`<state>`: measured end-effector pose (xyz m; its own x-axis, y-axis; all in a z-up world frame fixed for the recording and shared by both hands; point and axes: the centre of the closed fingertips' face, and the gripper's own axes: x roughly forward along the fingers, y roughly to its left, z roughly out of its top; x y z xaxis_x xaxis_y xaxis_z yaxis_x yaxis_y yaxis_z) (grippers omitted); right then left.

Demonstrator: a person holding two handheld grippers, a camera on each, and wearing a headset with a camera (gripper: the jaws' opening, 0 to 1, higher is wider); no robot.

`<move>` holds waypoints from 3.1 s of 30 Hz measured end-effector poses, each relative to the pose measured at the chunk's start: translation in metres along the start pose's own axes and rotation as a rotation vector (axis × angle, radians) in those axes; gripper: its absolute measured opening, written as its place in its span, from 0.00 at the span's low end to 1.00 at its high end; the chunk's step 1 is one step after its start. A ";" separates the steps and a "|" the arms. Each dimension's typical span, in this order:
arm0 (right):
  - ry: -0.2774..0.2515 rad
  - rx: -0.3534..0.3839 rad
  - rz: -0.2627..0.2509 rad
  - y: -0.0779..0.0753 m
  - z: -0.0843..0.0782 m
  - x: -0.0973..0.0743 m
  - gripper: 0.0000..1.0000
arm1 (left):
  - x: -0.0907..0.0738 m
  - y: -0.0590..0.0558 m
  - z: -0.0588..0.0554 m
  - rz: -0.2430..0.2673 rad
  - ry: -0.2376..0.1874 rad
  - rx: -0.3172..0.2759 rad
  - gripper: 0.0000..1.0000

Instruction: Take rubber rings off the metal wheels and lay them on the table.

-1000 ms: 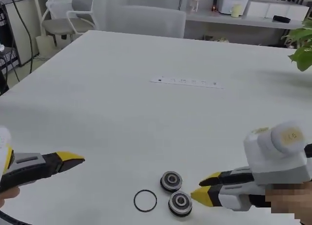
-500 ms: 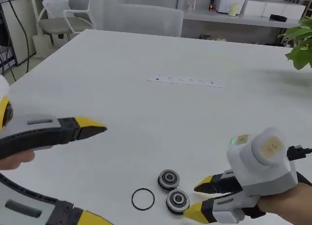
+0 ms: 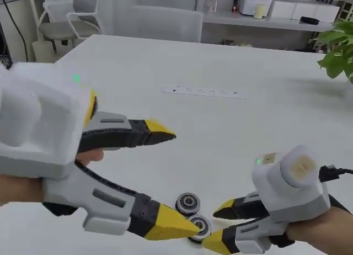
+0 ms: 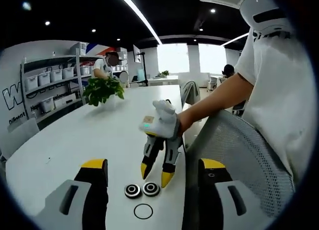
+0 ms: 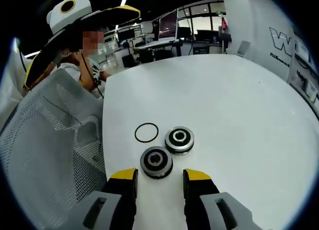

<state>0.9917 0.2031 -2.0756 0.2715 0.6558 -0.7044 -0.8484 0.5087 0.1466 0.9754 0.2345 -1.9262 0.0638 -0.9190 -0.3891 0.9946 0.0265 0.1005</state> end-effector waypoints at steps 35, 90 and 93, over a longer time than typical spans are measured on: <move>0.033 -0.085 0.012 0.006 -0.006 0.008 0.25 | 0.074 0.012 -0.097 0.048 0.098 -0.064 0.34; 0.019 -0.088 0.012 0.004 -0.005 0.005 0.18 | 0.080 0.006 -0.115 0.035 0.123 -0.086 0.08; 0.019 -0.084 0.013 0.004 -0.005 0.005 0.17 | 0.080 0.007 -0.115 0.037 0.120 -0.086 0.08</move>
<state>0.9873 0.2056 -2.0820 0.2520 0.6510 -0.7160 -0.8874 0.4507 0.0974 0.9964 0.2064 -2.0619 0.1045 -0.8632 -0.4940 0.9944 0.0974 0.0401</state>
